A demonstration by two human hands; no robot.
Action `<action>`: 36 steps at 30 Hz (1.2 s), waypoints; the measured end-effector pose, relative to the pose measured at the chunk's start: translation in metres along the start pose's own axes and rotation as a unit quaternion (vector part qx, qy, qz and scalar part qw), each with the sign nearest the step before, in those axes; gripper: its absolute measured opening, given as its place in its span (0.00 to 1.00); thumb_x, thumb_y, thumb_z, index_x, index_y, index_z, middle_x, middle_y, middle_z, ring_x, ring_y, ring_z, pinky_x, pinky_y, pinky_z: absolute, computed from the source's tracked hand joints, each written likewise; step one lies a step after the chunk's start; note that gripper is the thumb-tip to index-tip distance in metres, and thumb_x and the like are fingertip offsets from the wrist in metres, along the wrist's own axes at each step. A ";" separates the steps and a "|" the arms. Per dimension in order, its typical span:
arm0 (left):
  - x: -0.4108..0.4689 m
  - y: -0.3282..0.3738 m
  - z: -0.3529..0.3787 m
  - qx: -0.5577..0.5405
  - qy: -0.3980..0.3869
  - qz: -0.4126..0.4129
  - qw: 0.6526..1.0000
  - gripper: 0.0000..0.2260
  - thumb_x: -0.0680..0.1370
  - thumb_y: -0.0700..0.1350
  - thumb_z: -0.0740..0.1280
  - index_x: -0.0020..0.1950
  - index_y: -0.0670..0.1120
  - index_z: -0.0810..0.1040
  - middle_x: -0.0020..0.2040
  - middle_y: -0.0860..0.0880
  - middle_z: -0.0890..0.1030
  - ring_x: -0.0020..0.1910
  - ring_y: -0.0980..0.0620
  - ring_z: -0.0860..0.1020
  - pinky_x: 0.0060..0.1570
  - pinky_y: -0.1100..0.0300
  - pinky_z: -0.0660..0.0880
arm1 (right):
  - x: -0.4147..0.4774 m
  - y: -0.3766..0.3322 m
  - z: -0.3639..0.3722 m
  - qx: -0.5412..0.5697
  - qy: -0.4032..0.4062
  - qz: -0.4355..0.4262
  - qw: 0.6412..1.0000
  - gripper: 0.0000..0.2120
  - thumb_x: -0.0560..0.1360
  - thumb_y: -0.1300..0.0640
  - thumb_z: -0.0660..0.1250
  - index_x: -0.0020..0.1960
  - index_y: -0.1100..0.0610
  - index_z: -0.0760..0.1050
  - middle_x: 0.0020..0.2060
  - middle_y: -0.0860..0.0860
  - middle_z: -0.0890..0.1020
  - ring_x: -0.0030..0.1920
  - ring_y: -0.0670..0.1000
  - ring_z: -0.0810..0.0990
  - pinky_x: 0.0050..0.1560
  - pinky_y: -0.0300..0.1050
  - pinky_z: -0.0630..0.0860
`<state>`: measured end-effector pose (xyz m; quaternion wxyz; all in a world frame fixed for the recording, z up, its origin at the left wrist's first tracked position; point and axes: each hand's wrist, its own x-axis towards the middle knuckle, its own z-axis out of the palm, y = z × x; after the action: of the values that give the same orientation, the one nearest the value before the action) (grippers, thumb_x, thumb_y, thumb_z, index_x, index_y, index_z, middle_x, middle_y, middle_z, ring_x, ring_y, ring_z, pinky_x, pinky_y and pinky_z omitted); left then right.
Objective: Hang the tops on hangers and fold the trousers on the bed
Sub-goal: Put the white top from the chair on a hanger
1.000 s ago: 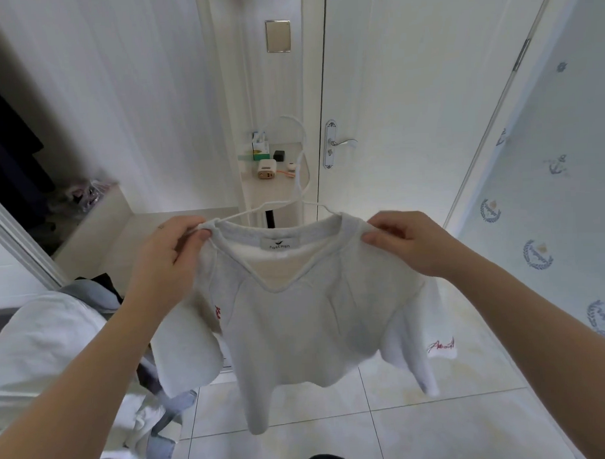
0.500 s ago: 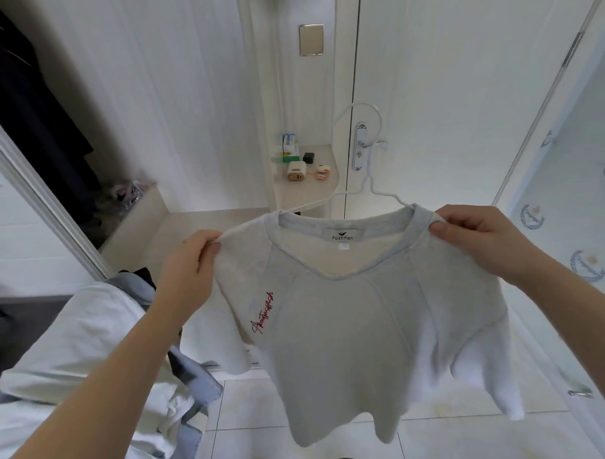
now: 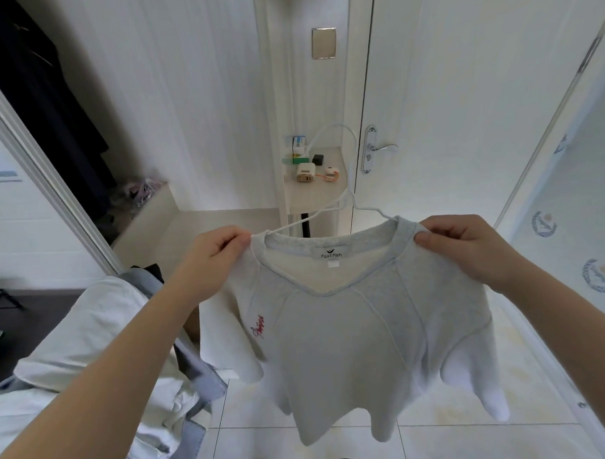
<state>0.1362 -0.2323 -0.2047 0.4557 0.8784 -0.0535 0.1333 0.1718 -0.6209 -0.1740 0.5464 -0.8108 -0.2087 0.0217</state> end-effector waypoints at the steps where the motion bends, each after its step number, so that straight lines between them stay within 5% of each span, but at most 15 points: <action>1: 0.000 0.000 -0.002 -0.023 -0.003 -0.011 1.000 0.11 0.84 0.45 0.63 0.47 0.51 0.84 0.44 0.44 0.83 0.45 0.43 0.79 0.48 0.49 0.74 | 0.001 0.000 0.000 -0.001 -0.001 0.000 1.000 0.08 0.80 0.61 0.67 0.48 0.56 0.85 0.44 0.60 0.85 0.44 0.53 0.82 0.50 0.51 0.76; 5: 0.000 0.005 -0.009 -0.068 0.001 -0.021 0.997 0.11 0.82 0.41 0.67 0.45 0.54 0.85 0.44 0.47 0.84 0.46 0.49 0.80 0.51 0.51 0.75 | 0.002 0.000 0.002 -0.004 0.004 -0.005 1.000 0.08 0.80 0.61 0.67 0.47 0.55 0.85 0.44 0.59 0.85 0.44 0.52 0.81 0.50 0.51 0.75; 11: 0.009 0.008 -0.005 0.033 0.074 0.048 0.996 0.07 0.82 0.39 0.65 0.46 0.48 0.77 0.38 0.49 0.77 0.36 0.59 0.72 0.37 0.69 0.69 | 0.008 -0.003 0.008 -0.013 0.014 -0.005 1.000 0.08 0.80 0.59 0.68 0.46 0.54 0.85 0.41 0.54 0.85 0.42 0.48 0.80 0.48 0.47 0.74; 19: 0.037 -0.004 -0.020 0.118 0.154 0.078 0.978 0.04 0.84 0.42 0.60 0.50 0.46 0.72 0.43 0.55 0.74 0.41 0.62 0.72 0.41 0.69 0.67 | 0.018 -0.021 0.000 -0.110 -0.075 0.015 0.991 0.08 0.82 0.55 0.65 0.47 0.50 0.83 0.41 0.57 0.82 0.40 0.49 0.78 0.45 0.49 0.74; 22: 0.063 -0.001 -0.033 0.126 0.170 0.065 0.975 0.04 0.84 0.39 0.59 0.51 0.43 0.72 0.47 0.48 0.74 0.41 0.58 0.68 0.43 0.69 0.66 | 0.041 -0.051 0.015 -0.063 -0.124 0.022 0.990 0.09 0.80 0.63 0.63 0.47 0.55 0.81 0.34 0.57 0.78 0.35 0.50 0.75 0.36 0.44 0.70; 24: 0.083 0.000 -0.049 0.142 0.200 0.046 0.968 0.05 0.84 0.40 0.59 0.52 0.42 0.74 0.50 0.47 0.75 0.47 0.55 0.70 0.50 0.60 0.69 | 0.060 -0.071 0.029 0.004 -0.155 0.026 0.987 0.09 0.79 0.66 0.63 0.46 0.57 0.80 0.32 0.54 0.78 0.32 0.50 0.75 0.33 0.42 0.70; 27: 0.107 -0.006 -0.076 0.126 0.232 -0.029 0.964 0.06 0.83 0.44 0.62 0.56 0.49 0.77 0.55 0.50 0.74 0.56 0.45 0.76 0.59 0.50 0.73 | 0.091 -0.097 0.055 0.149 -0.194 0.055 0.968 0.08 0.79 0.68 0.62 0.55 0.64 0.79 0.44 0.57 0.85 0.42 0.54 0.84 0.40 0.44 0.81; 30: 0.115 -0.010 -0.100 0.069 0.229 -0.044 0.970 0.06 0.83 0.49 0.64 0.60 0.55 0.74 0.61 0.52 0.71 0.64 0.47 0.72 0.66 0.48 0.70 | 0.127 -0.115 0.086 0.202 -0.191 0.073 0.958 0.12 0.79 0.66 0.63 0.61 0.66 0.77 0.51 0.61 0.84 0.47 0.56 0.85 0.43 0.46 0.82; 33: 0.118 -0.011 -0.122 0.027 0.222 -0.004 0.975 0.04 0.83 0.49 0.65 0.58 0.53 0.74 0.58 0.56 0.75 0.57 0.57 0.74 0.60 0.59 0.70 | 0.167 -0.131 0.117 0.220 -0.170 0.083 0.957 0.11 0.79 0.63 0.64 0.60 0.64 0.79 0.50 0.60 0.85 0.46 0.56 0.84 0.44 0.45 0.82; 36: 0.127 -0.011 -0.146 0.004 0.205 0.025 0.978 0.02 0.82 0.48 0.66 0.52 0.51 0.78 0.49 0.59 0.79 0.44 0.62 0.76 0.51 0.58 0.73 | 0.209 -0.147 0.146 0.223 -0.155 0.078 0.959 0.10 0.80 0.61 0.64 0.59 0.61 0.79 0.50 0.58 0.84 0.47 0.56 0.83 0.45 0.47 0.78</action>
<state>0.2335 -0.1037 -0.0970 0.4499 0.8326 0.0201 0.3224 0.2780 -0.3711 -0.0609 0.6710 -0.6687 -0.2165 0.2360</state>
